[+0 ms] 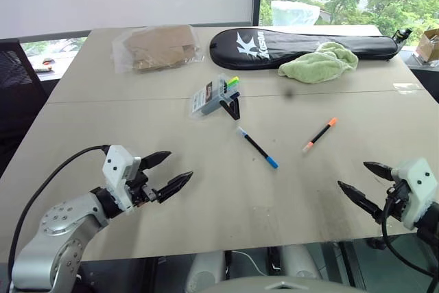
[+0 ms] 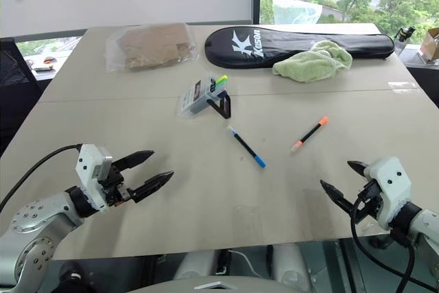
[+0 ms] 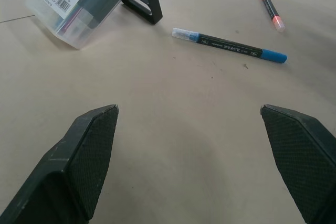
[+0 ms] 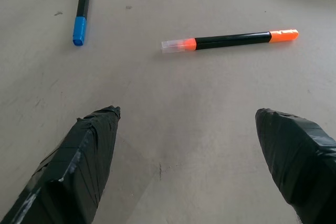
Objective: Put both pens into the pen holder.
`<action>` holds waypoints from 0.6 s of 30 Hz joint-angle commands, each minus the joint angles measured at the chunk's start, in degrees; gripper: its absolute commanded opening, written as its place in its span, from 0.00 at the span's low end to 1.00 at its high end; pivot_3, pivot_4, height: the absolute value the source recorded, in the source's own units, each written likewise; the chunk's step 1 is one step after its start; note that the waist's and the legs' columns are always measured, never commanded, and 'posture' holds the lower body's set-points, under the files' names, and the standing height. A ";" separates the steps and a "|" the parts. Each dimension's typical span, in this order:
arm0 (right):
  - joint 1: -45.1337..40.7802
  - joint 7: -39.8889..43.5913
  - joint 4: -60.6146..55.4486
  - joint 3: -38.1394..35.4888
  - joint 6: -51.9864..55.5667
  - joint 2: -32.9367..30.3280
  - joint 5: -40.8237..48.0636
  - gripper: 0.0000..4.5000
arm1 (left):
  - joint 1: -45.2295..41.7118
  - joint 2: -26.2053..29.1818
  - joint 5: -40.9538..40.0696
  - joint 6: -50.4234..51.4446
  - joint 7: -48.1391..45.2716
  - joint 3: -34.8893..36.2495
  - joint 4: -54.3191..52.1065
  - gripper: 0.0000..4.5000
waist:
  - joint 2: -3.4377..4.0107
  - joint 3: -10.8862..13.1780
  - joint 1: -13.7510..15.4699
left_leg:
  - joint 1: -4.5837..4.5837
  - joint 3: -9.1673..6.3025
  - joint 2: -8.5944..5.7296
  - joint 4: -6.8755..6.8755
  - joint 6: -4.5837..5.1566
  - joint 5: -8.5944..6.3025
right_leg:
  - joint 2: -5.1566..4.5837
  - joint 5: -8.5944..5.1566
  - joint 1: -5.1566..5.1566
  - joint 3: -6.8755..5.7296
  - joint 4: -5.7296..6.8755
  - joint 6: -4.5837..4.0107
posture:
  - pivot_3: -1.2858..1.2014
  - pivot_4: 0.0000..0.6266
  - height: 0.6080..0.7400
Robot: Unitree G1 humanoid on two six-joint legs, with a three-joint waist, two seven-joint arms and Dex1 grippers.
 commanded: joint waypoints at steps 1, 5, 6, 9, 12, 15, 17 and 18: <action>-3.61 -4.69 -1.55 -0.52 1.79 0.33 -0.70 0.98 | -1.91 0.62 -0.22 -0.56 -0.06 -0.73 -2.33 1.00 | -0.01 0.01 0.02 | 0.00 0.00 0.00 0.00 0.00 0.00 | 0.00 0.00 0.00 0.00 0.00 0.00 | 0.52 0.24 1.00; -16.87 -16.07 -4.06 6.34 16.69 2.25 1.87 0.98 | -6.27 1.67 -1.55 0.76 0.35 -3.47 -7.21 1.00 | -0.08 0.07 0.01 | 0.00 0.02 0.01 0.05 -0.16 -0.09 | -0.05 0.02 -0.06 -0.04 0.00 -0.02 | 0.52 0.24 1.00; -20.07 -18.55 -4.30 7.97 21.58 2.02 1.66 0.98 | -7.06 1.66 -1.98 1.21 0.64 -3.83 -7.91 1.00 | -0.06 0.08 0.02 | -0.04 0.02 0.02 0.04 -0.16 -0.09 | -0.07 0.02 -0.06 -0.07 0.00 -0.02 | 0.52 0.24 1.00; -30.50 -25.78 -2.05 10.58 34.18 6.73 3.04 0.98 | -9.31 2.63 -1.46 1.23 -0.09 -5.33 -9.16 1.00 | -0.05 0.08 0.14 | -0.27 0.01 0.01 0.00 0.02 0.02 | -0.05 0.15 -0.29 -0.10 0.00 -0.25 | 0.52 0.24 1.00; -39.99 -33.74 2.43 10.60 44.06 15.05 0.37 0.98 | -11.88 3.31 -2.15 1.84 -0.12 -6.58 -9.97 1.00 | -0.04 0.07 0.33 | -0.75 -0.03 -0.02 0.00 0.00 0.04 | 0.29 0.19 -0.71 -0.12 0.06 -0.31 | 0.52 0.24 1.00; -47.49 -41.79 7.30 11.64 52.56 20.57 -6.21 0.98 | -14.67 3.91 -1.93 2.17 -0.10 -7.70 -10.01 1.00 | -0.01 0.08 0.43 | -0.83 0.00 -0.08 -0.03 -0.01 0.05 | 0.33 0.19 -0.81 -0.03 0.09 -0.32 | 0.52 0.24 1.00; -51.80 -45.26 11.13 10.60 56.68 25.39 -9.61 0.98 | -16.41 4.00 -0.52 1.53 -0.02 -8.63 -9.23 1.00 | 0.00 0.09 0.51 | -0.87 -0.01 -0.15 -0.02 -0.01 0.05 | 0.30 0.19 -0.81 -0.04 0.08 -0.32 | 0.52 0.24 1.00; -53.58 -46.58 13.10 9.27 57.99 28.43 -10.94 0.98 | -17.10 3.88 -0.27 1.50 0.18 -9.08 -9.02 1.00 | 0.00 0.09 0.45 | -0.85 0.01 -0.18 -0.01 0.00 0.05 | 0.28 0.19 -0.79 -0.03 0.08 -0.31 | 0.52 0.24 1.00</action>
